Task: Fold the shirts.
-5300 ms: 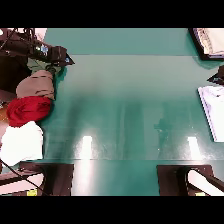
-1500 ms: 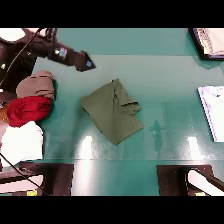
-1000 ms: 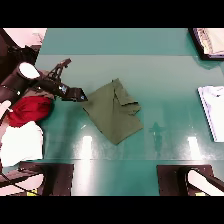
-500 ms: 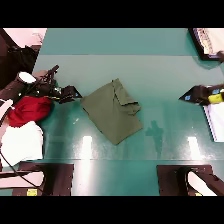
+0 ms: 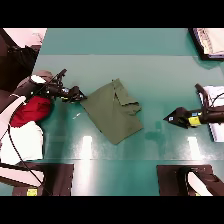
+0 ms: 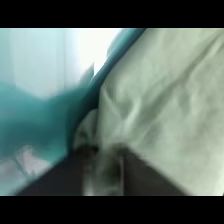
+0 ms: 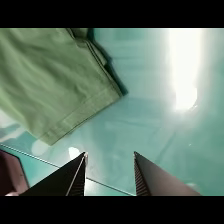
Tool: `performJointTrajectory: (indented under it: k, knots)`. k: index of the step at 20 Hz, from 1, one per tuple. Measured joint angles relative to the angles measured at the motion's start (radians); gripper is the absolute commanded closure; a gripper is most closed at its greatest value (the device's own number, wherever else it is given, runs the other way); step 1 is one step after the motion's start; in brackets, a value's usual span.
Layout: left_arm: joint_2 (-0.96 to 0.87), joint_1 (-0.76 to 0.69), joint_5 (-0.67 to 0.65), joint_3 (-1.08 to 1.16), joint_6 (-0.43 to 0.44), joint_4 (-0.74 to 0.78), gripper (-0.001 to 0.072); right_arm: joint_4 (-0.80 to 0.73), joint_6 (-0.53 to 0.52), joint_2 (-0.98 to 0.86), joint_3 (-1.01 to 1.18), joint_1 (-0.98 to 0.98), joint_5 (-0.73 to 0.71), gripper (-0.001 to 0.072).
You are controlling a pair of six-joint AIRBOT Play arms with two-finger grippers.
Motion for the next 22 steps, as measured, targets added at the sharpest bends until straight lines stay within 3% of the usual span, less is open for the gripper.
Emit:
performJointTrajectory:
  k: [5, 10, 18, 19, 21, 22]
  knots:
    - [0.002, -0.031, 0.002, 0.076, 0.015, -0.003, 0.0683, 0.087, 0.012, 0.015, -0.158, 0.071, -0.109, 0.0367]
    - [0.094, -0.037, -0.045, 0.147, 0.010, 0.054, 0.0682, 0.130, 0.080, -0.047, -0.252, 0.292, -0.327, 0.0365]
    - [0.188, -0.039, -0.103, 0.167, 0.002, 0.093, 0.0682, 0.234, 0.068, -0.346, -0.108, 0.569, -0.625, 0.0366]
    - [0.192, -0.039, -0.110, 0.168, 0.000, 0.093, 0.0683, 0.236, 0.064, -0.380, -0.077, 0.581, -0.641, 0.0393]
    - [0.198, -0.039, -0.130, 0.168, -0.001, 0.097, 0.0683, 0.233, 0.058, -0.435, -0.027, 0.595, -0.674, 0.0690]
    - [0.203, -0.039, -0.136, 0.168, -0.002, 0.098, 0.0684, 0.227, 0.052, -0.450, -0.009, 0.598, -0.682, 0.0692]
